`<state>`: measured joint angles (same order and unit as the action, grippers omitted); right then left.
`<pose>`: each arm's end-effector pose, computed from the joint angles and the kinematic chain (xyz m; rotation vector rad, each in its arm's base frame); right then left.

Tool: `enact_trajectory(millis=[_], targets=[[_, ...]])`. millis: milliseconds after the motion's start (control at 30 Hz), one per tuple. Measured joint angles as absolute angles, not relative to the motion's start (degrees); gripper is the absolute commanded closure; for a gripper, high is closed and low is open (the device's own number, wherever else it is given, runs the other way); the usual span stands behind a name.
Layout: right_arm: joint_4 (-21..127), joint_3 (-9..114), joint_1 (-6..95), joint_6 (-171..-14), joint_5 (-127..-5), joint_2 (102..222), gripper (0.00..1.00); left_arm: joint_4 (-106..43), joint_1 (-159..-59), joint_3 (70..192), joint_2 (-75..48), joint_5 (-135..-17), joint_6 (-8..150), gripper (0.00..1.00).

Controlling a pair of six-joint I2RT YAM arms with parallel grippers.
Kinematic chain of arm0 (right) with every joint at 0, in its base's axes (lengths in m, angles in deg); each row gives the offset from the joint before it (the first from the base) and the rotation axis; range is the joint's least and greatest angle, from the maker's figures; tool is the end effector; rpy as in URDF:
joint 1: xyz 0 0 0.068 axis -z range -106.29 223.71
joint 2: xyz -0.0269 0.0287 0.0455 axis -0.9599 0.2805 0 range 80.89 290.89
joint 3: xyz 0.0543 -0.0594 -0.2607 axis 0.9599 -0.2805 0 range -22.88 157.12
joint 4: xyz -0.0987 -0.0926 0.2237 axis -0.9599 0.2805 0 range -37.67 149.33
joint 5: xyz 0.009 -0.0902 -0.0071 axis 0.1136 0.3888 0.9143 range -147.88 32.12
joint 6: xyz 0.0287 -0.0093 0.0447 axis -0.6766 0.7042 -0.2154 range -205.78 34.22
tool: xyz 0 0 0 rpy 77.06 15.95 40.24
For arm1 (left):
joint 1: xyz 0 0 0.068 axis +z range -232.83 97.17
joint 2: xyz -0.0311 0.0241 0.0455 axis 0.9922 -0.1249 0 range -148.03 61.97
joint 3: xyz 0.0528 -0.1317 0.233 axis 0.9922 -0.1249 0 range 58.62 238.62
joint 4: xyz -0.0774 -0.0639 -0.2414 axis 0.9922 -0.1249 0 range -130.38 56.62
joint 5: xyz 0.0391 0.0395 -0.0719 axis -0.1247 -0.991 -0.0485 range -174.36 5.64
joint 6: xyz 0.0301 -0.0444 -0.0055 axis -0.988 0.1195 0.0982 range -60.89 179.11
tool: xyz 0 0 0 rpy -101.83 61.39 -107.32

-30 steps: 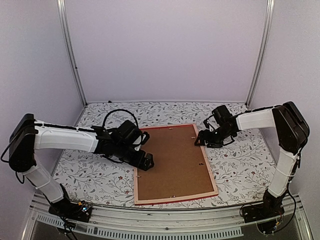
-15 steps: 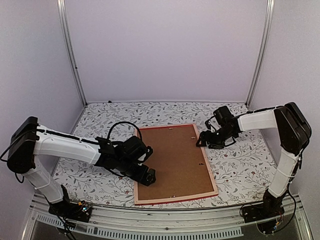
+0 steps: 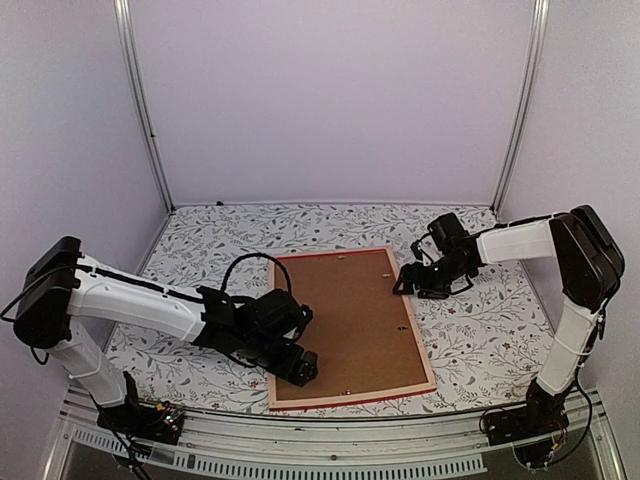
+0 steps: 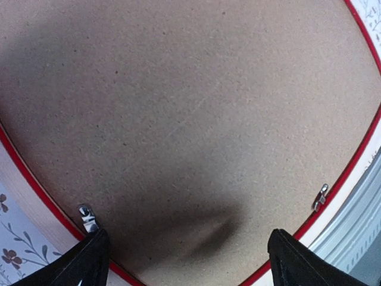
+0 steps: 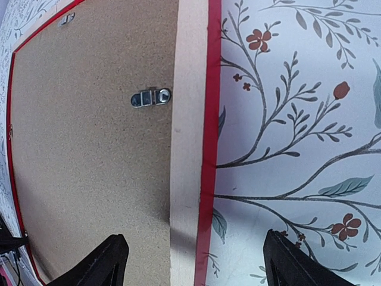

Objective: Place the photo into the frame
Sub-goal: Press the fastener onto the backboard.

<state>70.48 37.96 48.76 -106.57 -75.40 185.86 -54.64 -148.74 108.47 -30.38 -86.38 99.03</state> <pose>0.3183 0.1598 0.1455 -0.2035 2.7348 0.6518 0.1237 -0.2737 0.1577 0.6178 2.7277 -0.4902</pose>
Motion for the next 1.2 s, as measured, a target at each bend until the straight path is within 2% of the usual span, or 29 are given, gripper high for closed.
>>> enact_trajectory(millis=[267,600,900,1200], targets=[[69.8,37.2,48.8,-106.8,-75.4,185.4,0.18,-56.0,-150.1,109.1,-30.6,-86.8,99.9,0.04],[70.1,37.1,49.4,-106.6,-74.7,184.1,0.18,-62.5,-149.2,114.4,-30.5,-94.0,98.1,0.02],[71.5,39.4,49.4,-105.2,-74.0,184.1,0.18,-62.6,-139.0,116.2,-30.5,-96.2,93.5,0.03],[71.5,40.4,49.4,-104.3,-74.0,184.2,0.18,-62.6,-130.3,123.6,-38.6,-99.4,86.6,0.06]])
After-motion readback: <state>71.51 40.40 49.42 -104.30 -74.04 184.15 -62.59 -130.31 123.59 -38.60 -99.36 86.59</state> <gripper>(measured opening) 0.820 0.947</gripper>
